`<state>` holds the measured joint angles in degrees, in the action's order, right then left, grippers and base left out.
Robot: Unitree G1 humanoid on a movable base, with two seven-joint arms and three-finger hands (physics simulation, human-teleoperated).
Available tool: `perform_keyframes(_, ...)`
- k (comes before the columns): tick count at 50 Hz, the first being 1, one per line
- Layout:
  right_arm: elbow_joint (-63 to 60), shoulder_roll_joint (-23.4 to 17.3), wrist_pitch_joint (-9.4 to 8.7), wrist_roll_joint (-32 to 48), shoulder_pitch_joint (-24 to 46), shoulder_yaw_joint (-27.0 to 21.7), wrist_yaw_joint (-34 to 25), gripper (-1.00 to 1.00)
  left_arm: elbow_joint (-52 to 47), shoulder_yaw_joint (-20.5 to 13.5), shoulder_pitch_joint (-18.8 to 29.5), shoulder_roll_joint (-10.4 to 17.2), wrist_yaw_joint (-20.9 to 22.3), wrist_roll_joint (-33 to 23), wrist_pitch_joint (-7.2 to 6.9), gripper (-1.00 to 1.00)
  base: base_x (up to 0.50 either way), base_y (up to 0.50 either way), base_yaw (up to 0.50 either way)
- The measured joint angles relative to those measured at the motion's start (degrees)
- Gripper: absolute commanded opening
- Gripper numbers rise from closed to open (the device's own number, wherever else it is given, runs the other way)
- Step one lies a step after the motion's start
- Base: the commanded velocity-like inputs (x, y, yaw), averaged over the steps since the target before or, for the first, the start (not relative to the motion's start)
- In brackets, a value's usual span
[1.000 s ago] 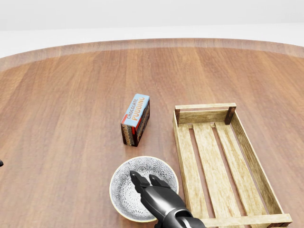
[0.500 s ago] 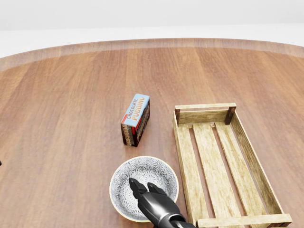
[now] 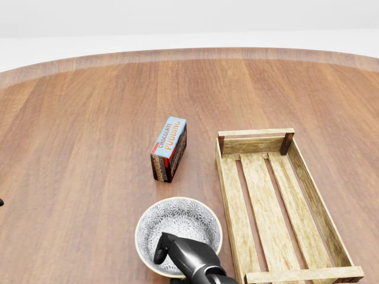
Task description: Pick up the bowl on the left and put it in the tray.
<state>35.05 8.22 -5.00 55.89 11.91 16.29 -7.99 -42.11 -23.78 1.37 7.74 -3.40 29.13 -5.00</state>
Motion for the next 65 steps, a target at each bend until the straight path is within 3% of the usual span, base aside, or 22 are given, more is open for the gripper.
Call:
perform_keyframes(22, -3.2, 0.1, 0.0, 2.4, -1.6, 1.3, -2.3, -1.0, -0.2, -0.1, -0.1, -0.1, -0.1, 0.1, 0.0, 1.0, 0.0, 0.0, 0.0)
perform_keyframes(40, -20.0, 0.1, -0.01, 7.9, -1.2, 3.0, -17.6, -1.0, -0.4, 0.2, -0.5, -0.4, 0.1, -0.2, 0.0, 1.0, 0.0, 0.0, 0.0)
perform_keyframes(55, -34.0, 0.2, -0.01, 15.0, 1.5, 0.9, -30.0, -1.0, -0.6, 0.3, -0.5, -0.5, 0.0, -0.2, 0.0, 1.0, 0.0, 0.0, 0.0)
perform_keyframes(65, -39.9, -1.0, -0.01, 14.6, 3.5, -2.5, -32.0, -1.0, -0.9, 0.3, -0.4, -0.5, -0.1, -0.1, 0.0, 1.0, 0.0, 0.0, 0.0)
